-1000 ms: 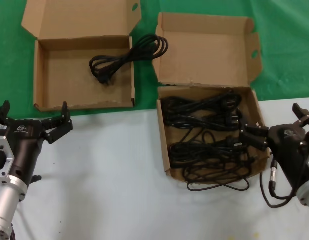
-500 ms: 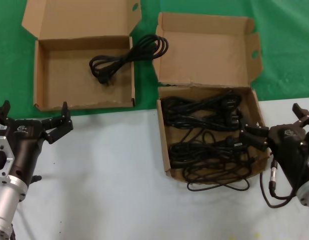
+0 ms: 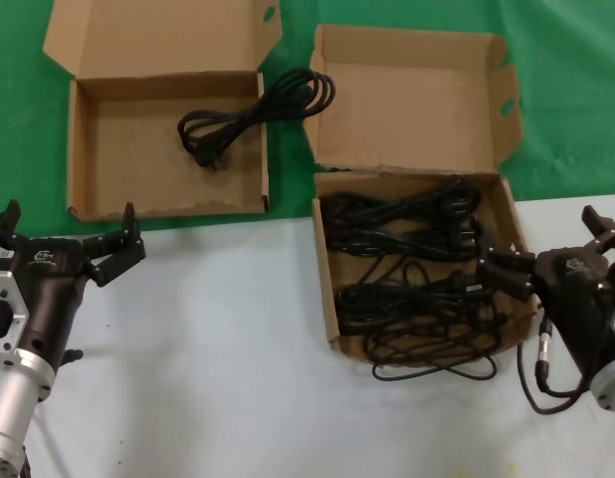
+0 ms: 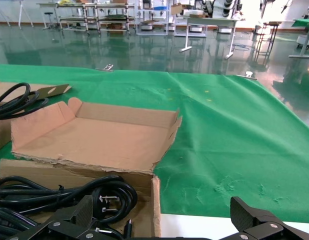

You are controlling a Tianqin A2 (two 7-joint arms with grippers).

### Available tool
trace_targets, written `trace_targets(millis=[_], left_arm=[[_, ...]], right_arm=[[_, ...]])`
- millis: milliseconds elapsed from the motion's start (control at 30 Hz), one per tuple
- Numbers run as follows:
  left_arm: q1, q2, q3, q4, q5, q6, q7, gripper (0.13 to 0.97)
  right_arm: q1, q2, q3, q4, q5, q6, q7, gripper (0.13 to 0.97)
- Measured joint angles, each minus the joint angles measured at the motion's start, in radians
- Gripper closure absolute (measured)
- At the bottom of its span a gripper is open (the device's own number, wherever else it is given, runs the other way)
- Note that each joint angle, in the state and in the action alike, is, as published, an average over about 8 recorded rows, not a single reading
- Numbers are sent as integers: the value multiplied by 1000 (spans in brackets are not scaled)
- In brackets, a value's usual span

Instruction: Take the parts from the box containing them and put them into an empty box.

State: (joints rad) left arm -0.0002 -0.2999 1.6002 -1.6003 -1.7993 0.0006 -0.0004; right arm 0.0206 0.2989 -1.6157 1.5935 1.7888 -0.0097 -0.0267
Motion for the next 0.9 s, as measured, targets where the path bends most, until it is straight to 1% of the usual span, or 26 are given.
trace_targets(millis=[900], left_arm=[[0, 0, 0, 0, 0, 0, 0, 132]], right_arm=[[0, 0, 0, 0, 0, 0, 0, 129]])
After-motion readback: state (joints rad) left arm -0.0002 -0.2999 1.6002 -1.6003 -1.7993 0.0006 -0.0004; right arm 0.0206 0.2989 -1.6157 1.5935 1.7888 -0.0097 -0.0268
